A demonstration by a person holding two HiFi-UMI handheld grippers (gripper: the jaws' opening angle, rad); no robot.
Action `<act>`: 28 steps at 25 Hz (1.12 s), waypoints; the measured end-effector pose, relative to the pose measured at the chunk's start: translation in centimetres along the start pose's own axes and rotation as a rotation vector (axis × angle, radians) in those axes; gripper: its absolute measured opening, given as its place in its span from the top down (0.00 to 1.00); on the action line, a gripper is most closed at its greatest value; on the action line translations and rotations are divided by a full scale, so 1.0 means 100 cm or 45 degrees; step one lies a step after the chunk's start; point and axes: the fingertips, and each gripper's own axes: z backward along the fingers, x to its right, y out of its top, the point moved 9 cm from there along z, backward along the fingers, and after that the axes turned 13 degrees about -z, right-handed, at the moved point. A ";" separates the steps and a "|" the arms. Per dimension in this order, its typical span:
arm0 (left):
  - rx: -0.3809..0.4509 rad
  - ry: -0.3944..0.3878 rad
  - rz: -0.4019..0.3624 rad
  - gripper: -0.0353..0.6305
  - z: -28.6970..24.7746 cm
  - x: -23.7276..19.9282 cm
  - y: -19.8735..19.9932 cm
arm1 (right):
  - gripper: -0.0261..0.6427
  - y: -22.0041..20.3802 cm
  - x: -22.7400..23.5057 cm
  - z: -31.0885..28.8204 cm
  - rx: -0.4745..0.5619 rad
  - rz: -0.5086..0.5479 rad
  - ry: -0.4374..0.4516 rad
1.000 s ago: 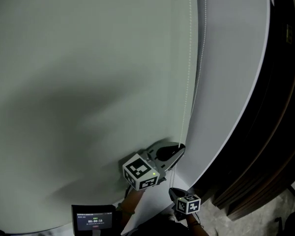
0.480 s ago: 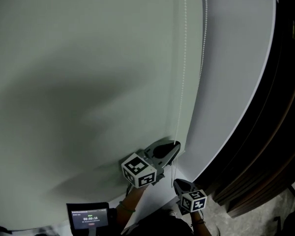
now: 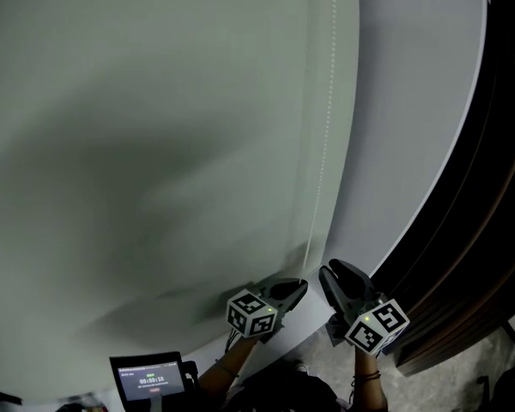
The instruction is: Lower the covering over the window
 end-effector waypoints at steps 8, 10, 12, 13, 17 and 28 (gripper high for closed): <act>-0.244 -0.053 0.171 0.94 -0.007 0.021 -0.075 | 0.78 0.071 -0.048 -0.058 -0.012 0.242 0.221; -0.236 -0.052 0.166 0.94 -0.007 0.024 -0.077 | 0.79 0.081 -0.057 -0.059 0.084 0.243 0.205; -0.220 -0.046 0.178 0.94 0.004 0.024 -0.081 | 0.92 0.080 -0.067 -0.059 0.158 0.226 0.152; -0.212 -0.047 0.180 0.94 0.013 0.024 -0.085 | 0.93 0.075 -0.072 -0.059 0.174 0.214 0.136; -0.218 -0.085 0.129 0.94 0.043 0.027 -0.093 | 0.93 0.057 -0.084 -0.054 0.232 0.147 0.141; 0.307 -0.098 0.009 0.84 0.033 0.007 0.063 | 0.93 -0.010 -0.006 -0.011 0.036 -0.015 -0.085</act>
